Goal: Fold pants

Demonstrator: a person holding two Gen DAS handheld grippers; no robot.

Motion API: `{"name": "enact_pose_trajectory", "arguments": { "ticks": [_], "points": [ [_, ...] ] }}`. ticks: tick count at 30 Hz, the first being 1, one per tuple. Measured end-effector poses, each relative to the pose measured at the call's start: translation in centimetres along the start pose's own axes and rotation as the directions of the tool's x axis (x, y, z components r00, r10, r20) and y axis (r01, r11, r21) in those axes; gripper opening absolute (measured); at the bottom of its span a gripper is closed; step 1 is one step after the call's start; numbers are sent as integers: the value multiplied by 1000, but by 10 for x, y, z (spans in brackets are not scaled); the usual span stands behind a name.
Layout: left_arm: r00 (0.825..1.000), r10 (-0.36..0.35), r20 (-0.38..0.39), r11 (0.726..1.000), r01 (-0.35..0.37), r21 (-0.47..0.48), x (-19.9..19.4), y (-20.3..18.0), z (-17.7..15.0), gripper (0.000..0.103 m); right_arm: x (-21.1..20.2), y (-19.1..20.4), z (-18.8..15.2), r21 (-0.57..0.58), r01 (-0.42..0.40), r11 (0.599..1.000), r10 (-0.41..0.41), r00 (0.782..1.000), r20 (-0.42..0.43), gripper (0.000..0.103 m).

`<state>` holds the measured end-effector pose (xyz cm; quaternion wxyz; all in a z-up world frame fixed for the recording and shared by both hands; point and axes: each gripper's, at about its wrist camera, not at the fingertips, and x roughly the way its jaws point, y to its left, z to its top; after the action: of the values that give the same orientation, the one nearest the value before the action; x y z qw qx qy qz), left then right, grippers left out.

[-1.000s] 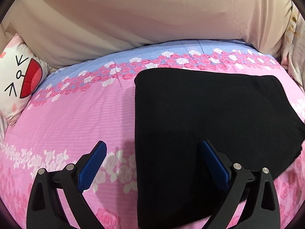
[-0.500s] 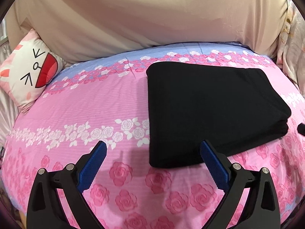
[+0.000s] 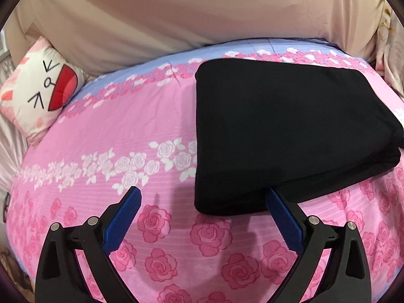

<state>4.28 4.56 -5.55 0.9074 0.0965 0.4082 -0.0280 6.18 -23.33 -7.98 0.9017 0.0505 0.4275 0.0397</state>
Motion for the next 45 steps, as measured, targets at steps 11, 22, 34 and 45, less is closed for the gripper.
{"name": "enact_pose_trajectory", "arguments": {
  "ticks": [11,22,34,45],
  "points": [
    [1000,-13,8,1000,13,-22,-12,2,1,98,-59,-23,-20,113,15,993,-23,997,68,34],
    [1000,-15,21,1000,16,-20,-26,-3,4,98,-69,2,12,45,15,999,-23,984,177,56],
    [1000,6,-4,997,-6,-74,-25,22,0,98,-27,27,-4,-52,34,998,-30,997,76,58],
    [906,-423,16,842,400,-363,-4,75,22,98,-68,-76,-9,281,-15,960,-10,996,88,72]
  ]
}}
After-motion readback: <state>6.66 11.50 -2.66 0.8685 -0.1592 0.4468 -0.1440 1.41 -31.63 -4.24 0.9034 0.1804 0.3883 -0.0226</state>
